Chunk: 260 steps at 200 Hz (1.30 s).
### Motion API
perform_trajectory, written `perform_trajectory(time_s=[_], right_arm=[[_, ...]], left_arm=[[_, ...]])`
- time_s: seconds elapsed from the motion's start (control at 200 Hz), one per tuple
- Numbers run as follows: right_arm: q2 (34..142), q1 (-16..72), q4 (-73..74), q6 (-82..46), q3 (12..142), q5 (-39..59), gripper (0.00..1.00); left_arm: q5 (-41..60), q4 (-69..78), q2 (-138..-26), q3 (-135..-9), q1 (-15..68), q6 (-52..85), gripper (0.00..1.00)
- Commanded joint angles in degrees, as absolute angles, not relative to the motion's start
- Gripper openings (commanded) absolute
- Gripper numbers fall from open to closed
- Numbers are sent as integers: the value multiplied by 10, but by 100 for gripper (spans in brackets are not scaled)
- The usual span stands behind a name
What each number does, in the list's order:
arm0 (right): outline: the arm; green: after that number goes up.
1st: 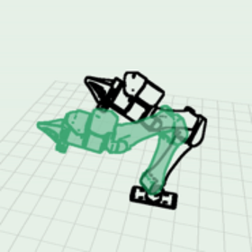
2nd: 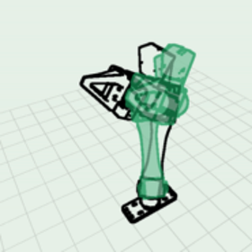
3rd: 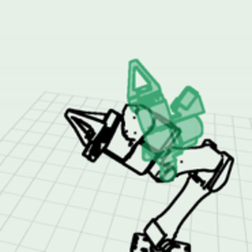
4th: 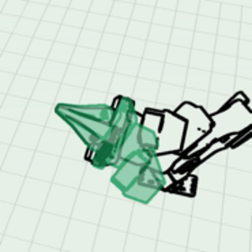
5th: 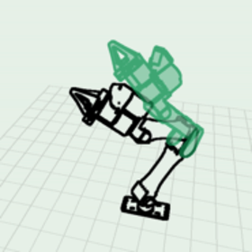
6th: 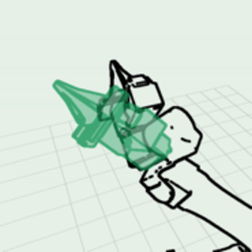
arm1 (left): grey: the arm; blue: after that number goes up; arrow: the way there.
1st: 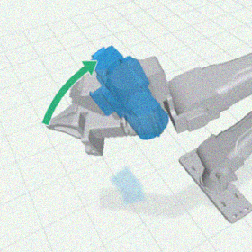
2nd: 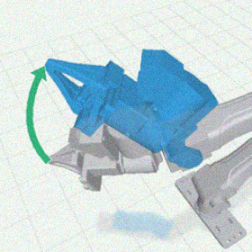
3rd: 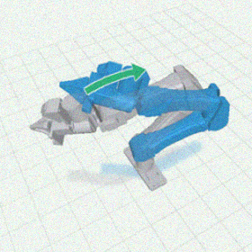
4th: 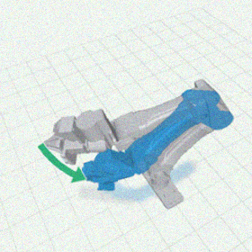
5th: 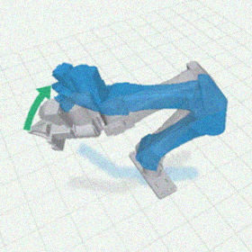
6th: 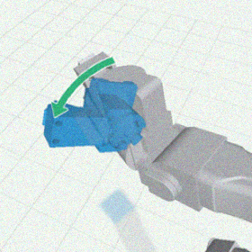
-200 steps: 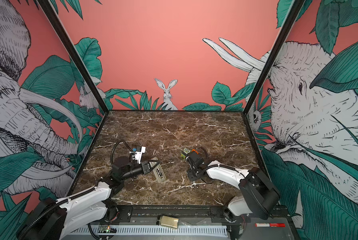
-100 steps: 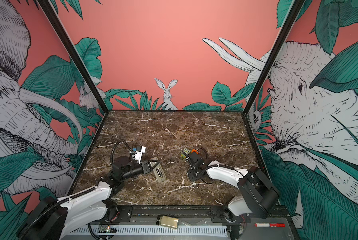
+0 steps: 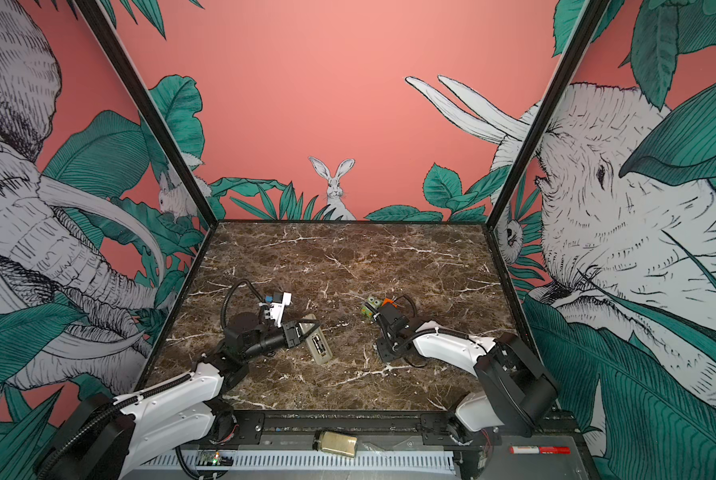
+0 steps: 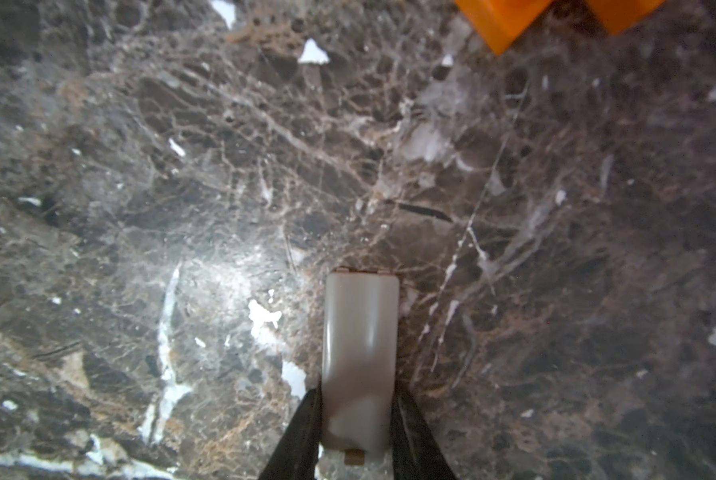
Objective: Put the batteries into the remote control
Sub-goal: 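Lower the right gripper and close it on the battery cover's end, then lift the battery cover and carry it to the remote in the left gripper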
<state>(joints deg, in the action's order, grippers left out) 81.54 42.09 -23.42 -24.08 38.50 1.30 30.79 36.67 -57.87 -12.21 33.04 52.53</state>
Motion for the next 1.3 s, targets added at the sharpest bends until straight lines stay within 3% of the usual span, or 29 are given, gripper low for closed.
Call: perform_trajectory(time_s=[0.0, 0.62, 1.295], right_arm=[[826, 419, -232, -244, 373, 13, 26], [716, 420, -183, -196, 352, 50, 10], [608, 456, -176, -167, 403, 110, 7]], left_arm=[[308, 393, -575, -121, 333, 528, 0], [281, 403, -569, -123, 334, 532, 0], [218, 425, -555, -127, 334, 543, 0]])
